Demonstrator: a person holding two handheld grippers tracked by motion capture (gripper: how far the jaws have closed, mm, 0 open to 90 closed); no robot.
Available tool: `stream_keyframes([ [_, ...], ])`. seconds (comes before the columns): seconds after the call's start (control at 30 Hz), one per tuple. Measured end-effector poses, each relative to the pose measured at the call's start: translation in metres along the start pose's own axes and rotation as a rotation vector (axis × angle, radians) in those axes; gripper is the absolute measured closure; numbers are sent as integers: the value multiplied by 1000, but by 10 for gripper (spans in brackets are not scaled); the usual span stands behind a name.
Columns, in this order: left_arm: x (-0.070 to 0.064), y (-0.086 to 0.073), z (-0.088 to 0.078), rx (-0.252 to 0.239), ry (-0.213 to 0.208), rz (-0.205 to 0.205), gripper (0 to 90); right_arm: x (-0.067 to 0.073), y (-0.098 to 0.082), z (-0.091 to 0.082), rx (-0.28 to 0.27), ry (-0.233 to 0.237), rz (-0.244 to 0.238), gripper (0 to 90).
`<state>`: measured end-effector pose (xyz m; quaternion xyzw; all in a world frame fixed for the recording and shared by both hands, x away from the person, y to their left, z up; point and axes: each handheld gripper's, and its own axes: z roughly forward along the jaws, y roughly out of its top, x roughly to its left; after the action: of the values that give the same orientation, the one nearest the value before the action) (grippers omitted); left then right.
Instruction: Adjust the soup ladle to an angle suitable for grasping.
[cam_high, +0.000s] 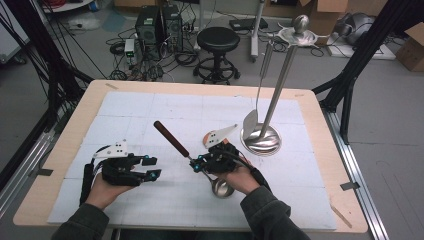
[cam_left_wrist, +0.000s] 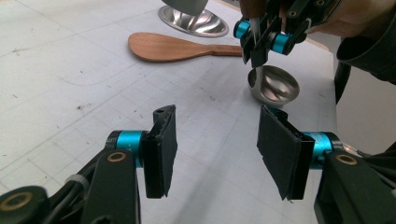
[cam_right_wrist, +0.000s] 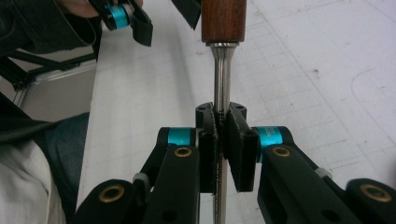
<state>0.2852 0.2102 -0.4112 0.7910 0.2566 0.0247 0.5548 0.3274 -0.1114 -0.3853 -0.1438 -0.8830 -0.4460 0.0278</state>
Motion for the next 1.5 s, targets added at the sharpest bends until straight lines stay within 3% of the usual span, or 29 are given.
stream_keyframes([
  [0.13, 0, 0, 0, -2, 0, -2, 476, -1, 1, -3, -28, -8, 2, 832],
  [0.23, 0, 0, 0, -1, -5, -2, 475, 0, 1, -7, -33, -22, 33, 832],
  [0.37, -1, 0, 0, -2, -3, -1, 475, -2, 1, -11, -60, -35, 25, 832],
  [0.73, -4, 3, 5, 0, -11, 10, 476, -2, 5, -18, -135, -76, 57, 833],
  [0.87, -7, 6, 12, 14, -17, 29, 476, -3, 9, -17, -177, -88, 26, 833],
  [0.9, -8, 7, 14, 15, -18, 29, 476, 0, 10, -18, -170, -82, 50, 833],
  [0.93, -9, 8, 16, 16, -19, 29, 476, -2, 11, -17, -188, -88, 21, 834],
  [1.33, -20, 15, 39, 48, -40, 77, 500, 7, 22, -5, -212, -74, 15, 834],
  [1.5, -23, 18, 48, 58, -19, 98, 549, 10, 24, -2, -221, -60, 29, 833],
])
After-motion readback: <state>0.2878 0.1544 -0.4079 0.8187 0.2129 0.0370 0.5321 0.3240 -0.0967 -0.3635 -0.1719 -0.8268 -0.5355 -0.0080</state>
